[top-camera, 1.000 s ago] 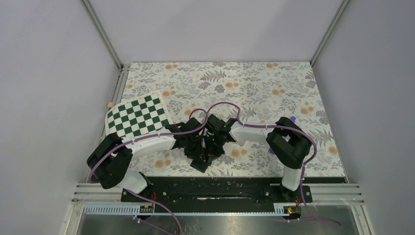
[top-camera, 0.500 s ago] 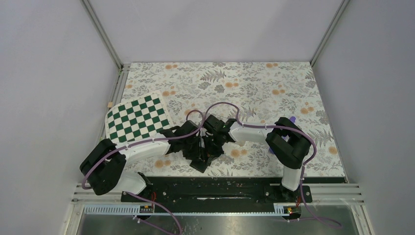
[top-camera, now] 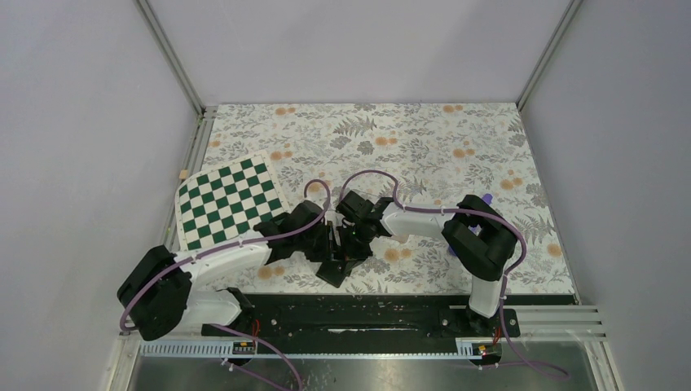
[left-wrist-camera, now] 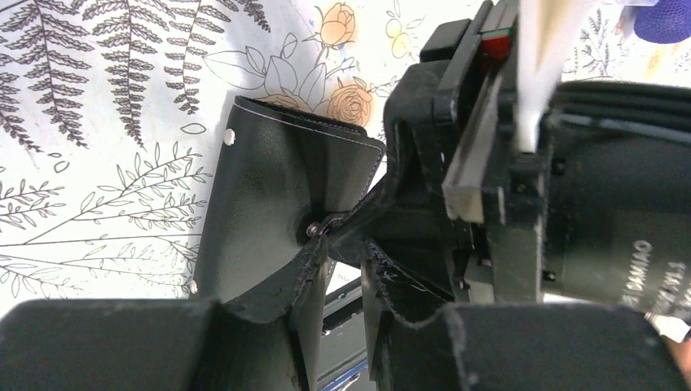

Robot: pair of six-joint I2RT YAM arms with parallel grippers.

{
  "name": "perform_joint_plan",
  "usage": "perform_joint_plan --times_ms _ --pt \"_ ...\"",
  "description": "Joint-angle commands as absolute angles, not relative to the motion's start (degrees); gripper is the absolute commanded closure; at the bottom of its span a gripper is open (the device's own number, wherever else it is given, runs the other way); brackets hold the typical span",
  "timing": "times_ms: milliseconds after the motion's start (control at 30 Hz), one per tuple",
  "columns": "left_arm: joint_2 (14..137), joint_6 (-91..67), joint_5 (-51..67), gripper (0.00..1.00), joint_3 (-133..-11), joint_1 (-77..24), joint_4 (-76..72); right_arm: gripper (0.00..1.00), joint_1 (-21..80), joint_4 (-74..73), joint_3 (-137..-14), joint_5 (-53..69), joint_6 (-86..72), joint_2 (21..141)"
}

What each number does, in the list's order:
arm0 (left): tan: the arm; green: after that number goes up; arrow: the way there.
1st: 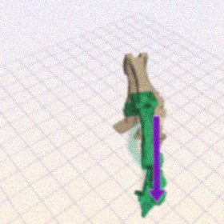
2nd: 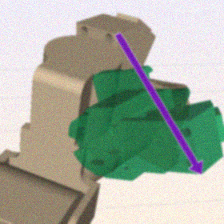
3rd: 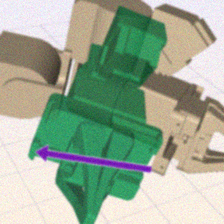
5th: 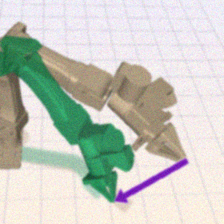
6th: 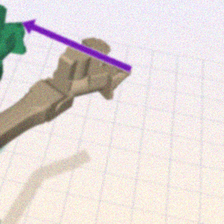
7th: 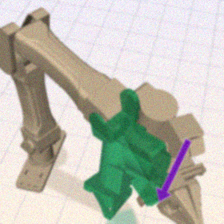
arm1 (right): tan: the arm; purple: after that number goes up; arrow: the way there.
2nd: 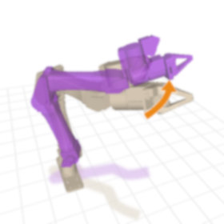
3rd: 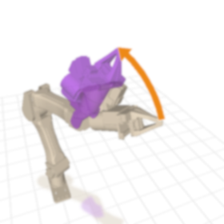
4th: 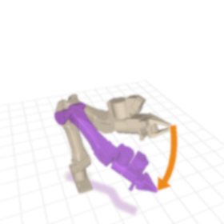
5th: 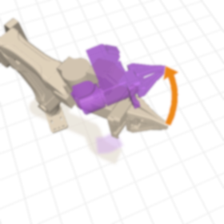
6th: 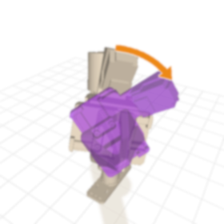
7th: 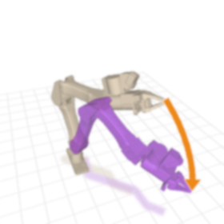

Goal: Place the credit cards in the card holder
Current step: Close the card holder at the center of the board.

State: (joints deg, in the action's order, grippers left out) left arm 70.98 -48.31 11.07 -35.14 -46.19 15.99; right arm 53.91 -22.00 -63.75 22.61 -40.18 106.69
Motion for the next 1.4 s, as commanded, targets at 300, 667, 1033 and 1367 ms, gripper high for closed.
perform_joint_plan --times_ms 300,667,1033,1367 --pt "77.5 -45.8 13.8 0.8 -37.2 -46.0 16.0 1.0 55.6 -21.6 -62.3 17.5 -39.4 111.8" --pt "79.9 -45.7 15.3 0.9 -37.9 -45.9 13.5 1.0 55.6 -21.5 -62.4 17.8 -39.1 111.7" --pt "78.7 -44.1 15.8 1.0 -38.5 -46.0 13.0 1.0 55.2 -20.0 -61.6 19.0 -38.5 108.6" --pt "74.5 -42.1 14.6 1.0 -39.7 -45.9 16.5 0.92 52.0 -19.5 -59.9 18.2 -37.9 97.7"
